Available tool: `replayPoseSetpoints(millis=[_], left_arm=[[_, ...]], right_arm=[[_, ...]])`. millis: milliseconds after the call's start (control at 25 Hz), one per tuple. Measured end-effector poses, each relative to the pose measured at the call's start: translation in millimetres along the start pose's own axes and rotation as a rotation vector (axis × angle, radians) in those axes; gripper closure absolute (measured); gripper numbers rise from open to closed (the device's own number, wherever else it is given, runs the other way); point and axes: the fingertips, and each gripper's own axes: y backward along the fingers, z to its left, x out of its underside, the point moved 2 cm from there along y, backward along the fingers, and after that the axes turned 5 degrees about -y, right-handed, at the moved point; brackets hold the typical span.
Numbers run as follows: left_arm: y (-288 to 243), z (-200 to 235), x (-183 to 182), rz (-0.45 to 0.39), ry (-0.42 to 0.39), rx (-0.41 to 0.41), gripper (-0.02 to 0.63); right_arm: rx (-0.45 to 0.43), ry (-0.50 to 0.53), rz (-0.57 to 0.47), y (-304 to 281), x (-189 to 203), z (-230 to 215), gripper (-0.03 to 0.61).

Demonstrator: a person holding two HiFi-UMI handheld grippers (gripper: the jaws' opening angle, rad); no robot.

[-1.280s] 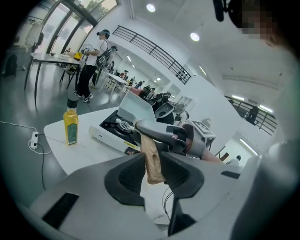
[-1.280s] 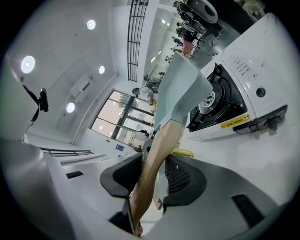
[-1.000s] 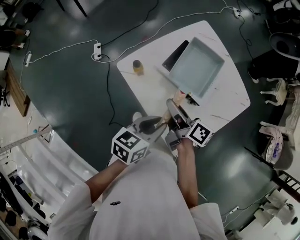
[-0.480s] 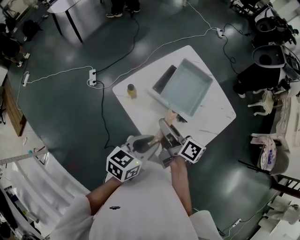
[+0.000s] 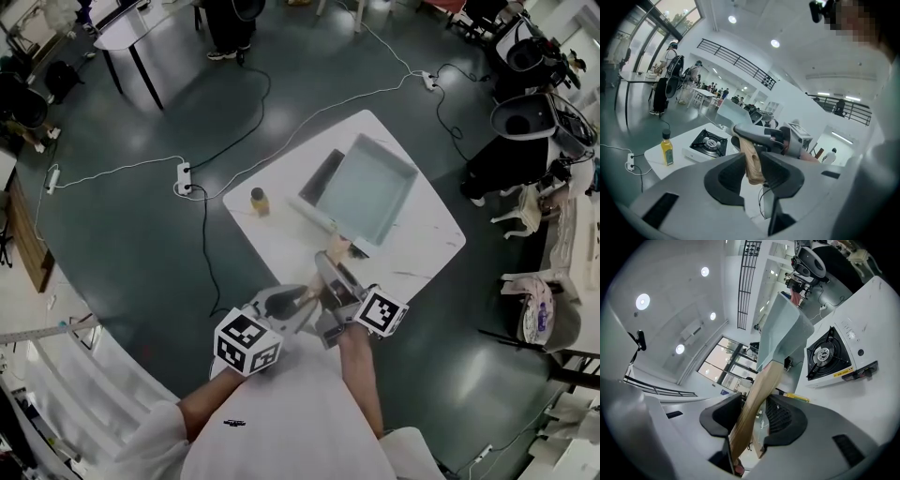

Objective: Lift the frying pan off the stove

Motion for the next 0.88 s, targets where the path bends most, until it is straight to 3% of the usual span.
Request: replayPoseSetpoints(millis=[880], left_arm=[[-15, 7, -9, 0.016, 0.003, -0.008, 0.511]], right_arm=[[0.007, -0.009, 0.005, -9, -15, -8, 0.426]])
